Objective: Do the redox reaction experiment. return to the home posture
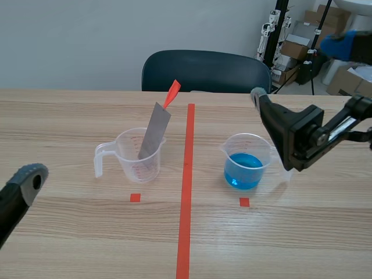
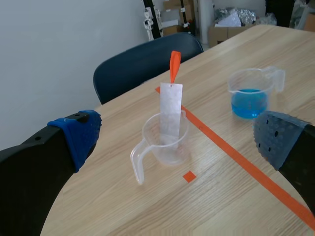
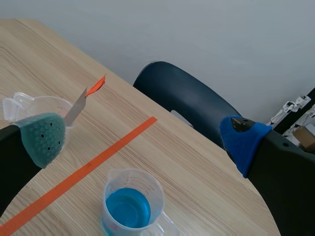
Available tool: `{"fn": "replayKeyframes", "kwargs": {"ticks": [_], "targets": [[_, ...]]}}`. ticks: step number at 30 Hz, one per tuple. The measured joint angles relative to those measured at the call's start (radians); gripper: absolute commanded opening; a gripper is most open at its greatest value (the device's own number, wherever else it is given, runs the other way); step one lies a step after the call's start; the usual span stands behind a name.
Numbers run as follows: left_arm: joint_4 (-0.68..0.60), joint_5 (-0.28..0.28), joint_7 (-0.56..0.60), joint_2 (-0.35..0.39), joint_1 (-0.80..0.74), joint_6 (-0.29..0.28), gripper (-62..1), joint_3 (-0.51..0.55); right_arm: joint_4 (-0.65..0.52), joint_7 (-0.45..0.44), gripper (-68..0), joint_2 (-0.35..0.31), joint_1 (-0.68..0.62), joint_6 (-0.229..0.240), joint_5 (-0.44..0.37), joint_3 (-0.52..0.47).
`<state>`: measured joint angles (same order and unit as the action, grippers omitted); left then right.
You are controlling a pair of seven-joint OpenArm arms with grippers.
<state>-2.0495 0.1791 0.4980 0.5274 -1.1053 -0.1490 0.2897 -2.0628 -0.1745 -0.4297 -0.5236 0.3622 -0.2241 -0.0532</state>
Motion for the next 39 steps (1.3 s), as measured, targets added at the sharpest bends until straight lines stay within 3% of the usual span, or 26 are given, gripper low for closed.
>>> {"fn": "replayKeyframes", "kwargs": {"ticks": [11, 20, 24, 26, 33, 39], "targets": [[0.0, -0.003, -0.016, 0.03, -0.05, 0.0, 1.4, 0.0, 0.0, -0.031, 0.4, 0.0, -0.076, 0.0, 0.038, -0.064], [0.0, -0.003, -0.015, 0.029, -0.05, 0.0, 1.4, 0.0, 0.0, -0.084, 0.4, 0.0, -0.166, -0.035, 0.082, -0.07], [0.0, -0.003, -0.01, 0.029, -0.05, 0.05, 1.4, 0.0, 0.0, -0.144, 0.4, 0.0, -0.2, -0.089, 0.101, -0.069], [0.0, -0.003, 0.009, 0.029, -0.049, 0.074, 1.4, 0.0, 0.0, -0.146, 0.4, 0.0, -0.21, -0.095, 0.102, -0.069], [-0.001, -0.003, 0.014, 0.029, -0.05, 0.07, 1.4, 0.0, 0.0, -0.211, 0.4, 0.0, -0.293, -0.218, 0.135, -0.069], [-0.001, -0.003, 0.014, 0.029, -0.05, 0.07, 1.4, 0.0, -0.001, -0.214, 0.4, 0.0, -0.323, -0.212, 0.187, -0.069]]}}
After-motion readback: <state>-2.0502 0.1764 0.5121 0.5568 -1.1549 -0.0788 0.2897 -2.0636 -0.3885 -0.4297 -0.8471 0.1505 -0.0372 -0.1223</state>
